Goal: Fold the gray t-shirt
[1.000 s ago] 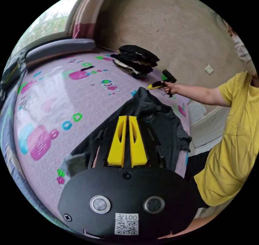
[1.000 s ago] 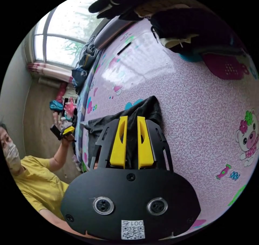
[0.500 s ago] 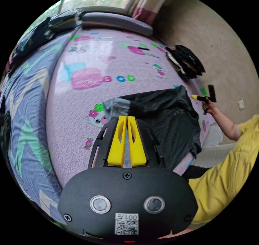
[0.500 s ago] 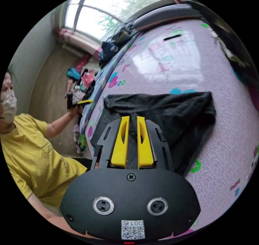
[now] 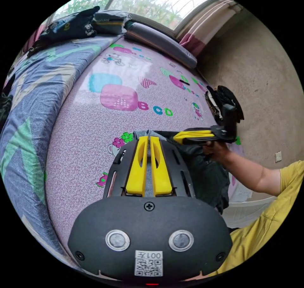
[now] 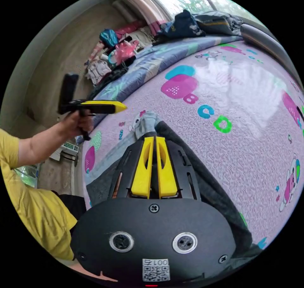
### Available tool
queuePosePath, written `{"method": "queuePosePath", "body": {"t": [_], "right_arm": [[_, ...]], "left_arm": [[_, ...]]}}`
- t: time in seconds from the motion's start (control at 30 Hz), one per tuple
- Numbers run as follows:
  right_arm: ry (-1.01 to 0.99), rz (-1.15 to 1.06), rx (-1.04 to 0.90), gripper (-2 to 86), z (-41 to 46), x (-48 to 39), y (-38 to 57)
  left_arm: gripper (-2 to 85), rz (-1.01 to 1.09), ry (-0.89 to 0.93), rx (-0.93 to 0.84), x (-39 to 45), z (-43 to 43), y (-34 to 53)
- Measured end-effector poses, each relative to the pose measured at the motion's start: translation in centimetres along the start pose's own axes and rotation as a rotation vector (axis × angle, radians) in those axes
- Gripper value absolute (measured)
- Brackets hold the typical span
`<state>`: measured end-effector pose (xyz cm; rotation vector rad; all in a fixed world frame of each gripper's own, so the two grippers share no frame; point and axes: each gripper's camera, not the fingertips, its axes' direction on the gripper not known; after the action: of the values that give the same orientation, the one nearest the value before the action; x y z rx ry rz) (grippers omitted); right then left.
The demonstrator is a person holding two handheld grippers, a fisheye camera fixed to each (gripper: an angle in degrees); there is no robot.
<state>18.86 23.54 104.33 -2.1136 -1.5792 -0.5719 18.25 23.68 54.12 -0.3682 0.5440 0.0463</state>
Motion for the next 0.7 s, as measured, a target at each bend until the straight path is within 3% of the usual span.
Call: {"method": "queuePosePath", "body": {"t": [0.17, 0.37, 0.53, 0.7], "right_arm": [[-0.244, -0.144, -0.164, 0.2, 3.6, -2.9, 0.6], [-0.257, -0.043, 0.041, 0.2, 0.5, -1.7, 3.8], [-0.158, 0.068, 0.240, 0.4, -4.8, -1.6, 10.5], [0.177, 0.474, 0.350, 1.9, -13.2, 1.0, 24.6]], "left_arm": [[-1.2, -0.004, 0.081, 0.060, -3.8, -1.6, 2.7], [-1.2, 0.042, 0.137, -0.008, -6.8, 2.3, 3.3], [-1.3, 0.088, 0.228, -0.067, -6.6, 7.0, 2.7], [-0.5, 0.245, 0.339, -0.200, -2.8, 13.2, 3.3]]}}
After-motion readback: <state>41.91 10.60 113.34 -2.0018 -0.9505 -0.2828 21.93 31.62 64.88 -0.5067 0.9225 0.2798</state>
